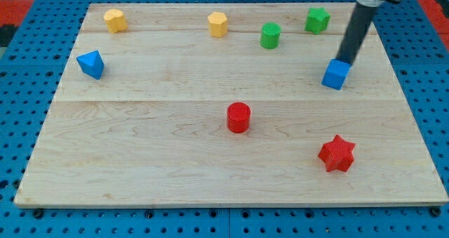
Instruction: Push the green circle to the bottom center
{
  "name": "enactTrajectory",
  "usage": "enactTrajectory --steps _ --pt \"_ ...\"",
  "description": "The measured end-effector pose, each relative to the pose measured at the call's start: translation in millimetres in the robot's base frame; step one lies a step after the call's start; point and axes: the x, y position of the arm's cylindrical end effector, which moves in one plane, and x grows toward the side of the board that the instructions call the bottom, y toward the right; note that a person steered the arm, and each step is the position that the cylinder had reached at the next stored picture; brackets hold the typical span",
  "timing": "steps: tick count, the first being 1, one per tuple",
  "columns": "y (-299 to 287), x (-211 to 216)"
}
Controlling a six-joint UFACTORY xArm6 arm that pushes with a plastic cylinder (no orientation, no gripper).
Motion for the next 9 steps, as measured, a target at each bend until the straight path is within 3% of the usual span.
enactTrajectory --steps 1,2,4,5,6,7,9 --pt "-22.4 -44.8" --pt "-81.3 -77.4" --pt "-179.4 -42.1" --pt "-171.0 -66.5" --pt "-232.8 -78.1" --pt "-238.0 -34.6" --pt "-238.3 101.7"
